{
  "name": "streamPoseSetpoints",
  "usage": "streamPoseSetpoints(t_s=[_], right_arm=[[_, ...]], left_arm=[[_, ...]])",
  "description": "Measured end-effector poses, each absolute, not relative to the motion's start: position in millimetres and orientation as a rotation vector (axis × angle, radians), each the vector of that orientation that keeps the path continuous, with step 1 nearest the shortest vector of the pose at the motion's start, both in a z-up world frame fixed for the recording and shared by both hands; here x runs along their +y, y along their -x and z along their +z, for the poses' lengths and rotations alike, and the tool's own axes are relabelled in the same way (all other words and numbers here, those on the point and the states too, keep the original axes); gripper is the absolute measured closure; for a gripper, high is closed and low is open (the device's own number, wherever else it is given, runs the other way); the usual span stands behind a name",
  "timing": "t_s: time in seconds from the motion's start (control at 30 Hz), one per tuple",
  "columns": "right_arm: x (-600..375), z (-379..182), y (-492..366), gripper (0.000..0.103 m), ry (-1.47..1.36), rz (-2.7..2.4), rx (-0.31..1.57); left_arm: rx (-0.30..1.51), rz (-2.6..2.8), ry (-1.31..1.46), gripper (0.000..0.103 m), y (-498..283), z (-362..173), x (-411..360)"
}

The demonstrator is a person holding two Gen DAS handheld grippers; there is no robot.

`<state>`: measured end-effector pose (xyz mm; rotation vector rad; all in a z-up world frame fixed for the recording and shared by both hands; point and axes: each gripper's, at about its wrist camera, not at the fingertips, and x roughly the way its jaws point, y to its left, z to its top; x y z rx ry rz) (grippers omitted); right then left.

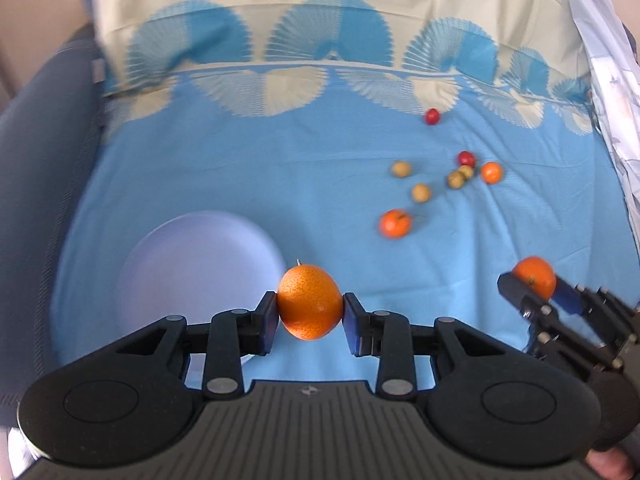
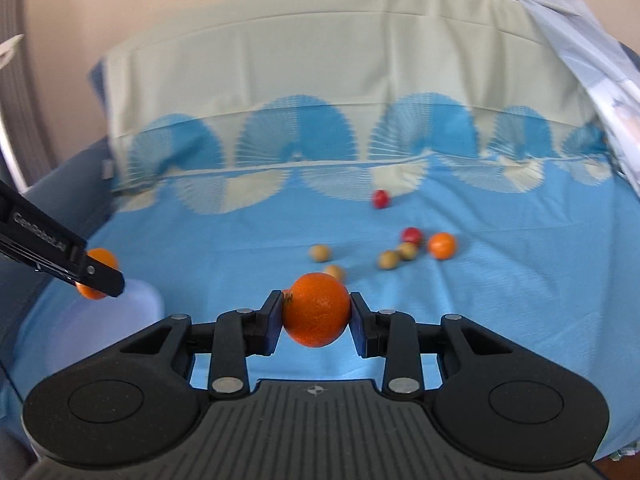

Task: Organize fruits
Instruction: 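Carry both held oranges over the pale blue plate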

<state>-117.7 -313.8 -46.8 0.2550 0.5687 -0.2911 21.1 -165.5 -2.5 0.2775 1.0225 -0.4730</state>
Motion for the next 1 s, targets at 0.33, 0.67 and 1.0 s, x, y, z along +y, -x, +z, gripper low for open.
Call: streamPoseSetpoints(t_s=[0.33,0.67,1.0], right_arm=[[-210.9,-2.7,127.4,0.067,-0.189,-0.062,0.569],[-160.0,8.3,141.8,0.067,-0.081,0.006,0.590],[-155.3,11.0,143.7,0.067,-0.056,-0.006,0.595]], left_arm=[[0.977,-0.346,-0.170,0.065,21.5,16.6,-45.0],[0.954,-0.304,-0.088,0.065,38.5,19.6,0.3],[0.948,-0.314,-0.067,0.065,40.7,18.5,4.8]])
